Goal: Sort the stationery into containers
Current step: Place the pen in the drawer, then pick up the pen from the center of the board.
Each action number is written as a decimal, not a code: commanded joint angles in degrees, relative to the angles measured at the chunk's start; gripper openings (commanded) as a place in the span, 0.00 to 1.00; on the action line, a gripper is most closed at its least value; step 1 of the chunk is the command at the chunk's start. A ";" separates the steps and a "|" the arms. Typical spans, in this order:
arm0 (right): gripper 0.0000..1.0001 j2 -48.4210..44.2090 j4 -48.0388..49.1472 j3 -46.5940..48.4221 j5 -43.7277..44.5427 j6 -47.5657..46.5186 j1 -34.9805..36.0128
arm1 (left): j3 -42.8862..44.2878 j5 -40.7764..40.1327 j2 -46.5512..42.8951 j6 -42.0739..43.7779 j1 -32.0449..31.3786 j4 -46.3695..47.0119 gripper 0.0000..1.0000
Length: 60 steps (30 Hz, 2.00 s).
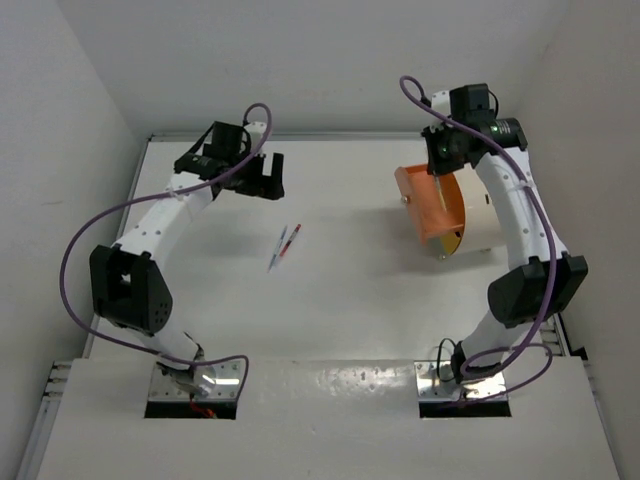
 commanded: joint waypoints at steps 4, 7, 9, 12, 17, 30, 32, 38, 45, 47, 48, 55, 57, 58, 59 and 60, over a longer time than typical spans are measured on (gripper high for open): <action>0.11 2.06 -1.63 1.91 0.67 2.61 0.75 | 0.92 -4.40 3.98 1.04 -0.11 -1.76 1.00; 0.20 1.44 -1.46 1.20 0.66 2.34 0.75 | 2.15 -6.16 5.92 1.13 -0.29 -2.72 1.00; 0.34 1.79 -3.03 2.78 0.67 2.25 0.84 | 2.85 -6.25 6.62 0.96 -0.29 -3.08 1.00; 0.53 1.71 -4.71 5.15 0.58 2.34 0.93 | 3.38 -6.25 7.77 0.96 -0.55 -3.43 1.00; 0.62 1.44 -7.69 13.31 -3.63 3.22 0.84 | 2.68 -6.17 9.17 1.57 -2.04 -2.56 0.96; 0.56 -2.42 -8.40 14.74 -4.78 4.89 1.81 | -0.83 -10.56 17.26 3.07 -8.11 0.07 0.61; 0.56 -2.60 -8.40 13.86 -4.78 4.98 1.72 | -0.66 -11.26 18.14 2.98 -8.37 0.70 0.57; 0.56 -2.95 -8.93 13.51 -4.78 4.45 1.81 | 0.83 -13.81 22.52 3.24 -8.37 1.50 0.47; 0.56 -3.13 -8.93 12.80 -4.78 4.36 1.81 | 1.45 -14.08 25.78 3.50 -8.37 1.23 0.41; 0.56 -3.22 -8.93 12.80 -4.70 4.28 1.72 | 1.80 -14.51 26.49 3.42 -8.29 1.14 0.37; 0.56 -3.22 -8.93 12.72 -4.70 4.36 1.81 | 1.97 -14.78 26.75 3.42 -8.37 1.23 0.36; 0.55 -4.10 -8.40 12.10 -10.31 5.33 1.72 | 5.31 -9.34 26.15 1.92 -3.72 -0.18 0.07; 0.55 -4.27 -7.97 12.71 -14.86 6.03 1.81 | 6.98 -4.25 23.69 1.92 -1.10 0.61 0.04; 0.55 -4.45 -7.79 12.80 -16.20 6.47 1.72 | 8.38 -0.49 20.46 1.49 -0.30 1.31 0.03; 0.55 -4.80 -6.83 12.72 -18.99 7.43 1.89 | 9.00 2.07 18.86 0.44 1.36 3.06 0.03; 0.55 -4.97 -6.30 12.54 -20.33 7.88 1.90 | 9.70 5.05 16.84 -0.44 2.43 4.29 0.03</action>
